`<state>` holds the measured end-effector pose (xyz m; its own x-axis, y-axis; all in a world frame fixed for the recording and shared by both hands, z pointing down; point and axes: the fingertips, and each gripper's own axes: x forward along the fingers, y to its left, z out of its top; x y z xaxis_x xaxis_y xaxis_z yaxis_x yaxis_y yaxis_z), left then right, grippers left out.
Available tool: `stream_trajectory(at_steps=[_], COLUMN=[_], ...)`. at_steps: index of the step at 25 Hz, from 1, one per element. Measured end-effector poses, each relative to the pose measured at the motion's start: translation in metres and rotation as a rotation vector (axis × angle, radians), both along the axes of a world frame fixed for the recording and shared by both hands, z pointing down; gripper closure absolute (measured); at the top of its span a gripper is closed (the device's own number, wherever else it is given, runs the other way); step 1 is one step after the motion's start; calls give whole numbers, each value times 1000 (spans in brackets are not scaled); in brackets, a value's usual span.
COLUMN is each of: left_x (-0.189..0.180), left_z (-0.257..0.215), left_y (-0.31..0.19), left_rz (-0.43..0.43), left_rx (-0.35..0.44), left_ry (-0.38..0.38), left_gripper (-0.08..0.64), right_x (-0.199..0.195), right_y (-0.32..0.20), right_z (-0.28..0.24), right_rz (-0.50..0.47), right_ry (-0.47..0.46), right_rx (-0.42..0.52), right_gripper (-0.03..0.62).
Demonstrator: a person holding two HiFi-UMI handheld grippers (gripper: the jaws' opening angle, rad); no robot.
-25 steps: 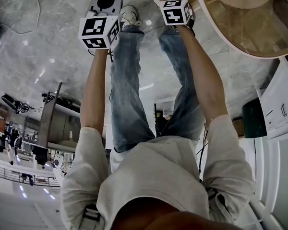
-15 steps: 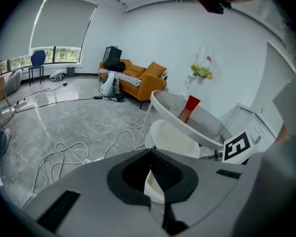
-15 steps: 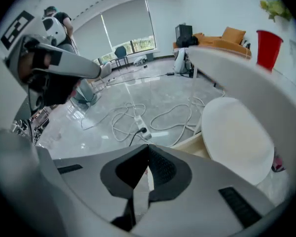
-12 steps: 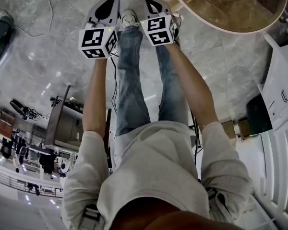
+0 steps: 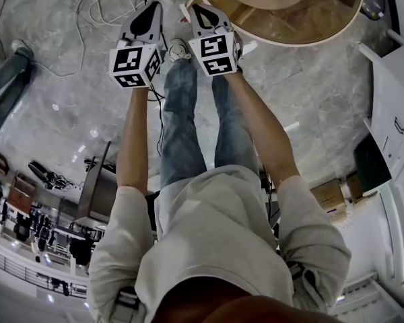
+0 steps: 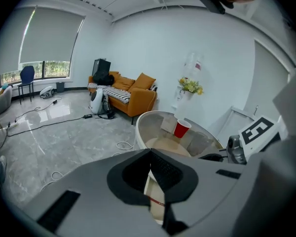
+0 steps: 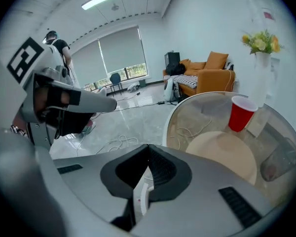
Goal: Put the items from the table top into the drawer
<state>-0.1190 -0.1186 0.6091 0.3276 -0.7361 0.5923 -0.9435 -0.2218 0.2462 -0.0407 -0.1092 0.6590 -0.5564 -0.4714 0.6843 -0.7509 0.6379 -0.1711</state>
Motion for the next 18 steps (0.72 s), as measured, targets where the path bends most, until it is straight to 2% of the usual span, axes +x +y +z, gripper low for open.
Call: stream_trajectory(at_steps=[5,11,14,18], left_x=[29,82,101,116], left_z=[-17,-32,-41,-46], left_y=[-35,-76,-97,-115], left_rz=[63,149,178,197], left_rx=[16,35,57,78], left_ry=[-5,9,14,19], left_gripper=[545,545,545,545], right_x=[50,124,152,170], right_y=[-49,-98,-119,-137], right_z=[-26,-44,-50,-54], right_rz=[124,267,305,324], right_ry=[13,48,66,82], right_rx=[29,64,87,96], right_gripper=[568,568,568,566])
